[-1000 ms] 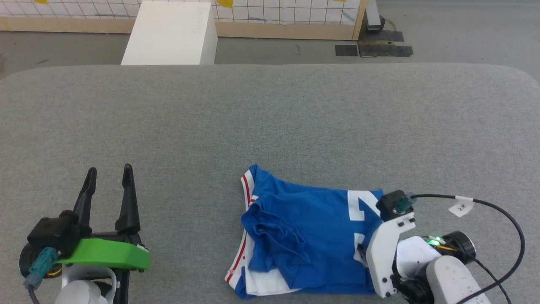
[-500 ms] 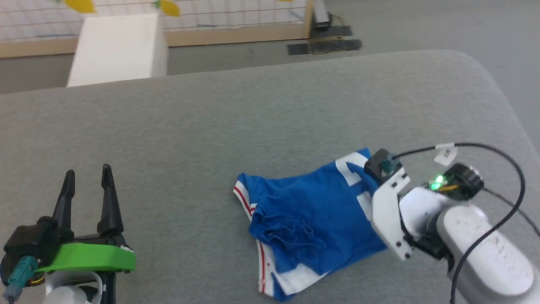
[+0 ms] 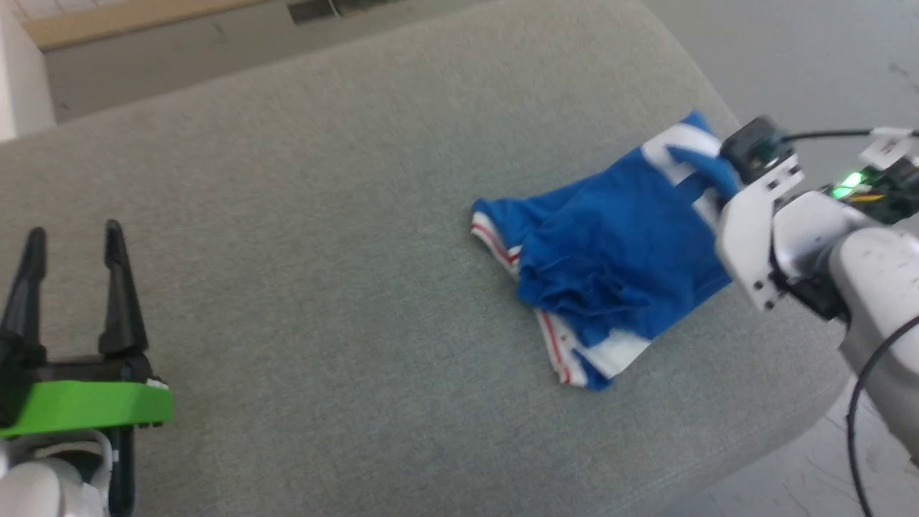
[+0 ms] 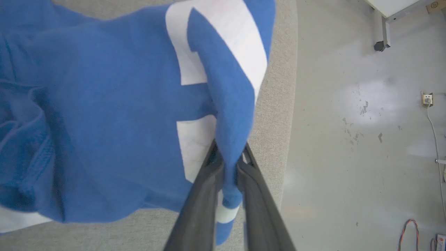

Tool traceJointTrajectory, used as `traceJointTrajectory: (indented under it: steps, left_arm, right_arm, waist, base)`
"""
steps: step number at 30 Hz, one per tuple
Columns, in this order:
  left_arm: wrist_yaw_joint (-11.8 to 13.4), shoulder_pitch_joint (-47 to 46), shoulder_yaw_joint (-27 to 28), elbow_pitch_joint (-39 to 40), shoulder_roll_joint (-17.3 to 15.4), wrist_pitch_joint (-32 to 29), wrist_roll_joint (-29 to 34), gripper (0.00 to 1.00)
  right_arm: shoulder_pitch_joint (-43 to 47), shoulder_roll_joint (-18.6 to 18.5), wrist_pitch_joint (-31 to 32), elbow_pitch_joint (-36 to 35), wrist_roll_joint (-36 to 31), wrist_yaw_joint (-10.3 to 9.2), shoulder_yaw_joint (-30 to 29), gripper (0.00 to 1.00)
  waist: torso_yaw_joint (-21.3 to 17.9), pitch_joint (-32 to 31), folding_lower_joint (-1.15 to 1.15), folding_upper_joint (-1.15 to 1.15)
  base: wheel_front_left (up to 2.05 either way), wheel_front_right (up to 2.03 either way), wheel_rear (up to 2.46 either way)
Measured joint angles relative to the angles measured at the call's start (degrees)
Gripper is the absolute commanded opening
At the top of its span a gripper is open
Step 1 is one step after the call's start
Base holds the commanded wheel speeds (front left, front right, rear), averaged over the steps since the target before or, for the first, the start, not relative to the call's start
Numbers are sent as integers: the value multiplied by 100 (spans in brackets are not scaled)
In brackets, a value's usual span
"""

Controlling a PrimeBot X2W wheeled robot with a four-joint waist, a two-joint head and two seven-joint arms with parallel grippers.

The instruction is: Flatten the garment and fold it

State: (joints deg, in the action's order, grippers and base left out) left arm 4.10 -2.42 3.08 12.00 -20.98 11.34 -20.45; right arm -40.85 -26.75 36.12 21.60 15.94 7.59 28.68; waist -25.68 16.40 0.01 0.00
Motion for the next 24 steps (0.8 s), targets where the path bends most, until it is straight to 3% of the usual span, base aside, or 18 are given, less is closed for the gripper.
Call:
traceJointTrajectory:
  steps: [8,10,13,14,15,16,24]
  left_arm:
    - [79,-26,211,471,-312,-345,48,100]
    - [113,-54,328,690,-448,-472,48,100]
    - [125,-56,365,761,-500,-522,47,100]
    - [126,-57,365,768,-505,-524,47,100]
    - [126,-57,363,770,-508,-528,47,100]
    - [127,-57,360,772,-510,-528,47,100]
    - [142,-60,293,577,-459,-439,25,100]
  right_arm:
    - [-367,-110,-524,915,-445,1,-1039,0]
    - [-518,-68,-636,1394,-898,0,-1796,0]
    - [-567,65,-709,1658,-1212,1,-2299,0]
    - [-583,125,-743,1730,-1321,0,-2438,14]
    - [-598,187,-748,1779,-1404,0,-2564,70]
    - [-612,258,-759,1829,-1518,0,-2692,100]
    - [-624,527,-904,1916,-2056,0,-3429,100]
  waist:
    - [-120,794,0,0]
    - [-75,1165,1,0]
    - [-13,1356,1,0]
    - [17,1404,1,0]
    - [46,1432,1,0]
    - [82,1457,1,0]
    - [233,1336,0,0]
  base:
    - [0,0,0]
    - [0,0,0]
    - [0,0,0]
    - [0,0,0]
    - [0,0,0]
    - [0,0,0]
    - [0,0,0]
